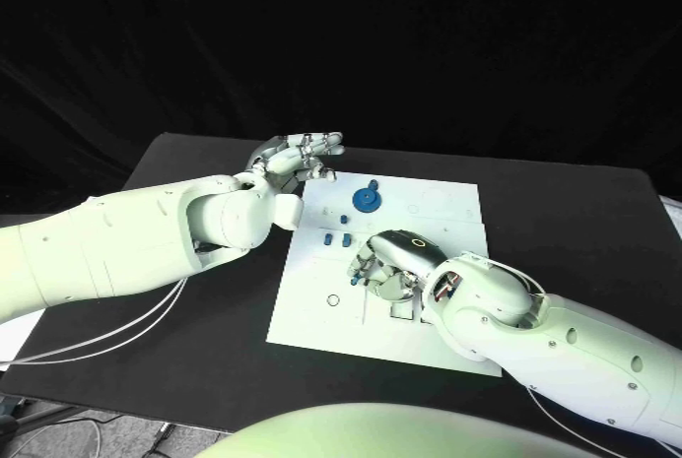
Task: Assemble the parts on the task board
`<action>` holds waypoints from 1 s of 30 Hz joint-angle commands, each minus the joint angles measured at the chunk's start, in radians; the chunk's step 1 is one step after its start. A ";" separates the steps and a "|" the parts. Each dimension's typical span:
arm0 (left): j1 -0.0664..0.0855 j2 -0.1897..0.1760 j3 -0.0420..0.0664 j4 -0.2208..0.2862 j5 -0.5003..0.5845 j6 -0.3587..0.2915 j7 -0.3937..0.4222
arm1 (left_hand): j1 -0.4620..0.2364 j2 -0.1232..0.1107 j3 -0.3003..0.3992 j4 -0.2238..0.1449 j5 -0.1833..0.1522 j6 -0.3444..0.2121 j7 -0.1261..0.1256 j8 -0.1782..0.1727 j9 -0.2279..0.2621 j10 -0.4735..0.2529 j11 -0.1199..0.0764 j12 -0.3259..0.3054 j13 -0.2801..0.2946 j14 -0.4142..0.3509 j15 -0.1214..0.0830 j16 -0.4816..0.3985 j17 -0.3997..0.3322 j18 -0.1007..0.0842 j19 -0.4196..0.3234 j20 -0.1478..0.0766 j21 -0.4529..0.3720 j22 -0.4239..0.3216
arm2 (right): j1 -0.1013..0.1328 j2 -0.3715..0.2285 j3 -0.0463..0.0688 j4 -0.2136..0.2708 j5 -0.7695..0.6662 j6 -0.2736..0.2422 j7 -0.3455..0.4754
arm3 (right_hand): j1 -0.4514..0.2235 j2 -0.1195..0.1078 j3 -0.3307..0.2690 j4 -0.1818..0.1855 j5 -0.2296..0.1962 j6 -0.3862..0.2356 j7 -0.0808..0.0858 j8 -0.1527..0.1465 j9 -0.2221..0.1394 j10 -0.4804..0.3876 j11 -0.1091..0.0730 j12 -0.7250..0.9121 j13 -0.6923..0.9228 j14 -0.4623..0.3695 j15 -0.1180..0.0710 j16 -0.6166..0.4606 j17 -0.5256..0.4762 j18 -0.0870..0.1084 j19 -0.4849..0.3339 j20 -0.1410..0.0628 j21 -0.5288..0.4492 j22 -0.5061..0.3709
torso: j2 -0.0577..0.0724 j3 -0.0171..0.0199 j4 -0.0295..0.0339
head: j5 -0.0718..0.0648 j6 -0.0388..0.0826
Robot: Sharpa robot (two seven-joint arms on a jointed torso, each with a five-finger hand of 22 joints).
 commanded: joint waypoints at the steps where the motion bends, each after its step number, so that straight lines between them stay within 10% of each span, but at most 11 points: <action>1: 0.000 0.002 0.001 0.000 -0.004 0.014 0.002 | 0.000 0.006 -0.007 0.001 0.001 -0.005 0.000 0.007 -0.001 -0.007 -0.001 0.005 0.001 -0.002 -0.001 0.003 -0.001 0.010 0.002 0.006 -0.004 -0.001 | -0.002 0.003 -0.004 -0.002 -0.021 0.029 -0.010 | -0.006 0.008 0.004 -0.002 0.005 -0.001 0.009 -0.005 0.002 0.011 -0.003 0.003 0.001 0.038 0.006 0.006 0.000 -0.010 -0.002 0.002 0.000 0.001 | 0.001 0.0000 0.0006 | 0.002 -0.001; 11: 0.000 0.002 0.001 -0.001 -0.004 0.014 0.001 | 0.000 0.006 -0.008 0.001 0.000 -0.007 0.001 0.007 -0.001 -0.010 -0.001 0.006 0.002 -0.003 -0.001 0.002 -0.004 0.010 0.002 0.006 -0.004 -0.001 | -0.002 0.008 -0.012 -0.006 -0.045 0.050 -0.027 | -0.024 0.004 0.002 -0.003 0.002 -0.010 0.012 -0.007 0.000 -0.004 0.000 0.000 -0.001 0.037 0.010 0.006 -0.003 -0.009 -0.005 0.004 -0.001 -0.002 | 0.000 0.0000 -0.0002 | 0.003 -0.003; 18: 0.000 0.002 0.001 -0.001 -0.004 0.013 0.000 | 0.000 0.006 -0.008 0.001 0.000 -0.007 0.001 0.007 -0.001 -0.010 -0.001 0.006 0.002 -0.003 -0.001 0.002 -0.004 0.010 0.002 0.006 -0.004 -0.001 | -0.001 0.011 -0.021 -0.009 -0.043 0.066 -0.055 | -0.121 -0.049 -0.067 0.021 0.002 -0.158 0.025 -0.010 -0.034 -0.156 0.028 0.003 -0.005 0.030 0.036 -0.003 -0.023 -0.003 -0.023 0.028 -0.023 -0.032 | 0.000 -0.0003 -0.0001 | 0.002 -0.003; 30: 0.000 0.002 0.001 -0.003 -0.004 0.013 -0.013 | 0.002 0.009 -0.009 0.000 0.001 -0.009 0.001 0.009 0.000 -0.013 0.000 0.010 0.002 -0.004 0.000 0.002 -0.006 0.010 0.003 0.007 -0.004 -0.001 | -0.002 -0.005 -0.024 0.005 -0.045 -0.015 -0.067 | -0.108 -0.022 -0.118 0.004 0.028 -0.176 0.029 -0.004 -0.031 -0.218 0.037 0.027 0.001 0.026 0.040 -0.007 -0.035 0.000 -0.028 0.035 -0.039 -0.053 | -0.001 0.0006 0.0000 | -0.002 -0.001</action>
